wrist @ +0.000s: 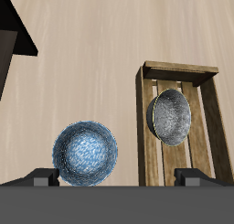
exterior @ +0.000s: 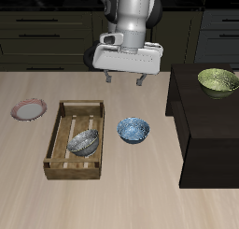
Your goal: Place the black bowl and the blue bowl in the wooden tray
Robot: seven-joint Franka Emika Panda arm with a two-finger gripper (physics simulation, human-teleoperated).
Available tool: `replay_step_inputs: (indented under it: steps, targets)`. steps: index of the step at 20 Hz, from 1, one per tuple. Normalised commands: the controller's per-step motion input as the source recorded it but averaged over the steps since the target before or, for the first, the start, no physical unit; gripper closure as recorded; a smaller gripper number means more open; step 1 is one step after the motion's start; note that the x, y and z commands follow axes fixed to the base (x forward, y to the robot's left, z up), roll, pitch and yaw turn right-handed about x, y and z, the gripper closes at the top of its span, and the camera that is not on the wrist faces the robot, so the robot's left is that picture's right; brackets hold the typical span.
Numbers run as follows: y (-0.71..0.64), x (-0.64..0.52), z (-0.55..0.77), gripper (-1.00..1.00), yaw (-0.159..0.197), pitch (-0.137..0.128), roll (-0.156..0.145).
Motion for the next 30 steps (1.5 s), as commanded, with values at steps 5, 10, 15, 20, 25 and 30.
replay_step_inputs:
  steps: [5,10,15,20,25,30]
  targets:
    - [0.10,0.02,-0.05,-1.00,-0.020,0.018,0.068]
    - [0.16,0.07,-0.04,-1.00,0.008,-0.007,0.052]
    - [-0.05,0.20,-0.13,-1.00,-0.019,0.021,-0.026]
    - [0.07,0.09,-0.22,-1.00,-0.029,0.039,0.008]
    - [0.13,-0.11,-0.13,-1.00,-0.021,0.010,0.007]
    - [0.19,-0.12,-0.08,-1.00,-0.013,0.006,0.049]
